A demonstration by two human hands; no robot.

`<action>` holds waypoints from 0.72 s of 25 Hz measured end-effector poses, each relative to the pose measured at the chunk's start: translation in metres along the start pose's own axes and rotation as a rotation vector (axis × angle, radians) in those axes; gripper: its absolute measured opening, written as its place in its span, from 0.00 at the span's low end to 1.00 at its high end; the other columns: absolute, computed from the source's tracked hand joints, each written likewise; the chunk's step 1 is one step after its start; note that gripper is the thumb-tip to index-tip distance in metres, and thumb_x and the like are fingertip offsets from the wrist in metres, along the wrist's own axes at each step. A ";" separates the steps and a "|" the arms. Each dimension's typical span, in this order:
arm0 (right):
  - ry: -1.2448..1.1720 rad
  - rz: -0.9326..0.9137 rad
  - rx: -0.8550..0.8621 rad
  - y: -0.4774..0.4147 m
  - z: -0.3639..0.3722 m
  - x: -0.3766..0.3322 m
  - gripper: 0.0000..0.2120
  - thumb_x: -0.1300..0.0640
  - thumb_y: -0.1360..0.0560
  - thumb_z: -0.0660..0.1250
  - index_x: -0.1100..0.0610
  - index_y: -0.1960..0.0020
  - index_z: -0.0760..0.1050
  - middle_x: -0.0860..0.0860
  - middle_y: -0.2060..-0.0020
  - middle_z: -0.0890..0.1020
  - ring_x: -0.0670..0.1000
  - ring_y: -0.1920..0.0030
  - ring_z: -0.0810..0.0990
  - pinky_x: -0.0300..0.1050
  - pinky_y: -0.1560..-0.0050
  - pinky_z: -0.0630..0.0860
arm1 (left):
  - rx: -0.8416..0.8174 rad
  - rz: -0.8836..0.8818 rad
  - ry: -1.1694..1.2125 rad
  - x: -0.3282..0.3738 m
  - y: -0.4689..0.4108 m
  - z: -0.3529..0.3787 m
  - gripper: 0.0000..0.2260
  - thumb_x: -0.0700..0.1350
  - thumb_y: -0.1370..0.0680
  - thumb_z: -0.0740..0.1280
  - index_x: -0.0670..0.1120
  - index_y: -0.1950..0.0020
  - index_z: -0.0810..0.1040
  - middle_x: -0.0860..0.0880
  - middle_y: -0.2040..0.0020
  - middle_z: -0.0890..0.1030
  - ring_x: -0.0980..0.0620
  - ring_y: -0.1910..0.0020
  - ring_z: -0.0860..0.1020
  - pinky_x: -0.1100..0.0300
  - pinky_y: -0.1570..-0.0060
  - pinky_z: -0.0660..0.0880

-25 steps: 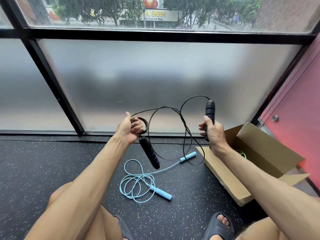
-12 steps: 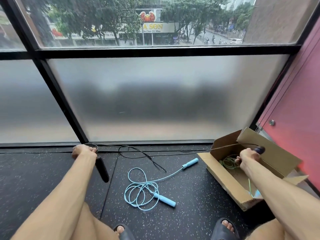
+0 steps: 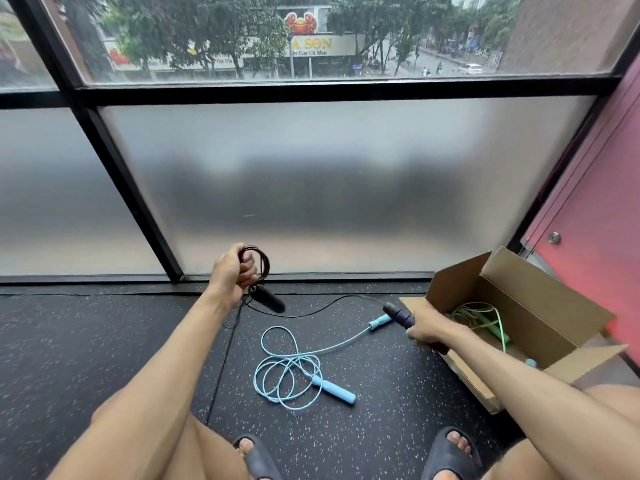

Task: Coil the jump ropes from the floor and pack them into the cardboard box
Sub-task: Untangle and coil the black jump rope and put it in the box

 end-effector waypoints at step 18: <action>-0.696 -0.349 -0.423 0.020 0.039 -0.118 0.24 0.42 0.19 0.58 0.60 0.39 0.78 0.58 0.46 0.85 0.57 0.39 0.80 0.54 0.33 0.69 | -0.480 -0.029 0.076 0.014 0.032 0.102 0.22 0.48 0.19 0.57 0.48 0.73 0.63 0.54 0.79 0.56 0.54 0.78 0.50 0.58 0.73 0.49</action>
Point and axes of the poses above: each hand's wrist, its own y-axis away from the middle knuckle, its own z-axis out of the palm, x = y × z, the point moved 6 cm from there along -y, towards the middle knuckle
